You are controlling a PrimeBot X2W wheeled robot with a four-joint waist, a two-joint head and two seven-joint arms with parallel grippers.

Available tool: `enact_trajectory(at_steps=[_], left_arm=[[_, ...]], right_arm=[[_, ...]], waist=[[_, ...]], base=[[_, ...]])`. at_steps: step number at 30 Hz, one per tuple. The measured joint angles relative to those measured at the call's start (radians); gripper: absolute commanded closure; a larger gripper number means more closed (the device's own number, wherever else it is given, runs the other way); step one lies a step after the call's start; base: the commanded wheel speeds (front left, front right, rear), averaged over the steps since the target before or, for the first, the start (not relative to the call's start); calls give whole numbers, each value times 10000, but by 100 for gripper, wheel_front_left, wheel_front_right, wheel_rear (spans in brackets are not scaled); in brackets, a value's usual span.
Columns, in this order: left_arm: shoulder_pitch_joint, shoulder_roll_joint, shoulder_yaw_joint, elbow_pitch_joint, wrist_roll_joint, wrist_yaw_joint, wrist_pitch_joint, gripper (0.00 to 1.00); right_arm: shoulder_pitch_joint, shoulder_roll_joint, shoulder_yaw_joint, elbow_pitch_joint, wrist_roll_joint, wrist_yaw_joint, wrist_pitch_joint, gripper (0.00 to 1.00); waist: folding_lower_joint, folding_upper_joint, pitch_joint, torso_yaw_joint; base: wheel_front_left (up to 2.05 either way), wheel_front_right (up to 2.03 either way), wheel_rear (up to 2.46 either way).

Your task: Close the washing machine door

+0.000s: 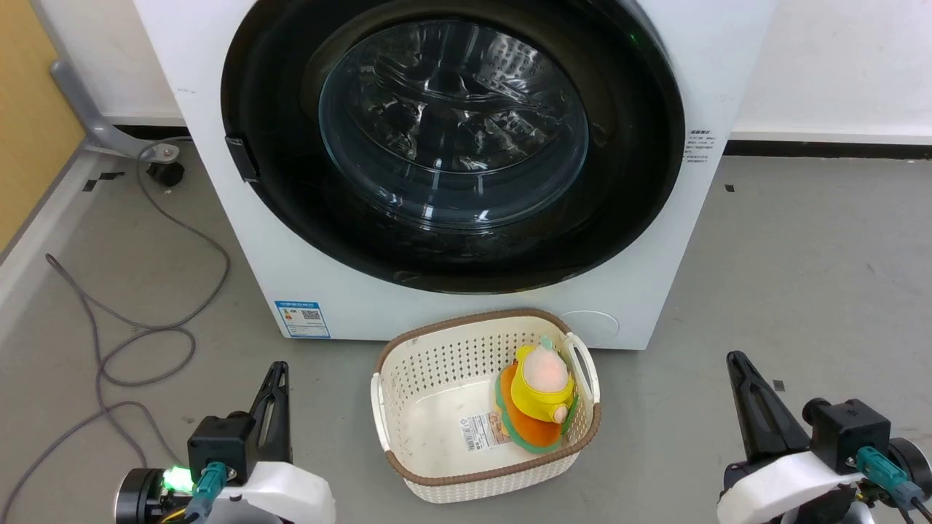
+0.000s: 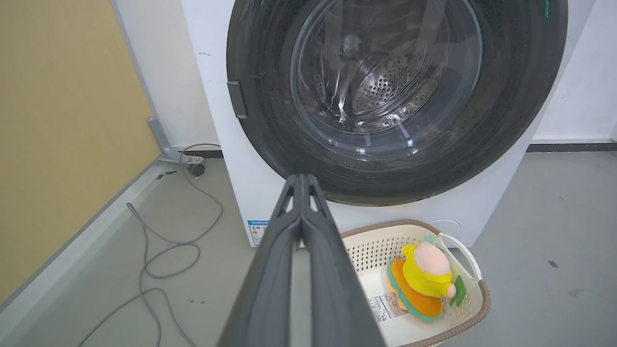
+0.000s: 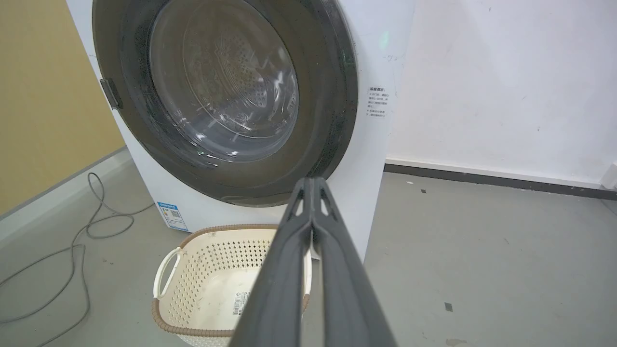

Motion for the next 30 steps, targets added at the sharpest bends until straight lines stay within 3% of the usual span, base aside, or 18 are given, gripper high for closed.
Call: enact_trajectory(at_steps=[30], left_arm=[[-13,-6,125,-194,21,-249,612,100]], right_arm=[[0,0,77,-199,-458,0,633,100]], waist=[[0,0,-60,-107]], base=[[0,0,0]])
